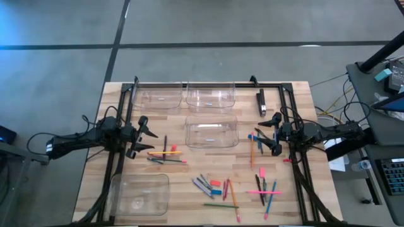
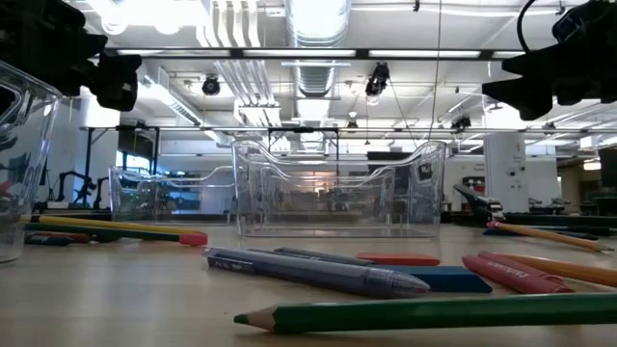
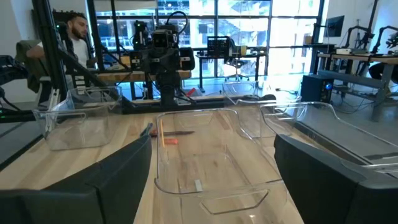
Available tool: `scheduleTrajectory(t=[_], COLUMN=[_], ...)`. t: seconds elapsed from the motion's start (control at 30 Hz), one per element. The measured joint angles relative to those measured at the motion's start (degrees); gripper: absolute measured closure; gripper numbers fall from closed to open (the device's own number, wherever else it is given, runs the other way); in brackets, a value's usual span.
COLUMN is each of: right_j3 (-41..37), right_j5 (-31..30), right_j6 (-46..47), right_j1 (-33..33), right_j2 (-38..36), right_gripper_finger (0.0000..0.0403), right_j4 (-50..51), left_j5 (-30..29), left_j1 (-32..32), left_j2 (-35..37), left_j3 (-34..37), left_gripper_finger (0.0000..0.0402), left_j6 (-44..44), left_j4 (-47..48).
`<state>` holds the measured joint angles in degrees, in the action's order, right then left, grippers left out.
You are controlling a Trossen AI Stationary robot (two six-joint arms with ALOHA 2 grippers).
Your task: Sort crayons/erasers/pens/pencils in bins
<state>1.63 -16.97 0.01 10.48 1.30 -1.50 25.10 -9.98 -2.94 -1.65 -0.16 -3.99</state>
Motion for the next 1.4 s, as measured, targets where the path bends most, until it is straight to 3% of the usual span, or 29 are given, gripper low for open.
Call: scheduleTrajectory(t=[0.3,0.5,0.67,0.87,1.17,1.4], right_j3=[0.0,0.9,11.2,24.9,37.2,44.1], right_j5=[0.0,0.0,0.4,0.5,0.5,0.5], right_j6=[-0.2,-1.7,-4.1,-0.4,4.5,2.7], right_j1=[0.0,0.0,0.0,0.0,0.0,0.0], right_j2=[0.0,0.0,1.1,8.5,21.5,28.7], right_gripper_finger=[0.0078,0.0078,0.0078,0.0078,0.0078,0.0078], right_j4=[-0.4,-14.9,-6.1,8.0,5.3,5.6], left_j5=[0.0,-0.1,-1.3,-1.4,-1.4,-1.4], left_j1=[0.0,0.0,0.0,0.0,0.0,0.0], left_j2=[0.0,0.0,0.0,0.0,0.0,0.0], left_j3=[0.0,0.1,-1.7,-2.9,-2.7,-2.7], left_gripper_finger=[0.0206,0.0206,0.0206,0.0206,0.0206,0.0206], left_j6=[0.0,-3.5,-4.0,-4.0,-5.3,-5.3], left_j4=[0.0,-1.6,-6.4,-6.2,-6.3,-7.9])
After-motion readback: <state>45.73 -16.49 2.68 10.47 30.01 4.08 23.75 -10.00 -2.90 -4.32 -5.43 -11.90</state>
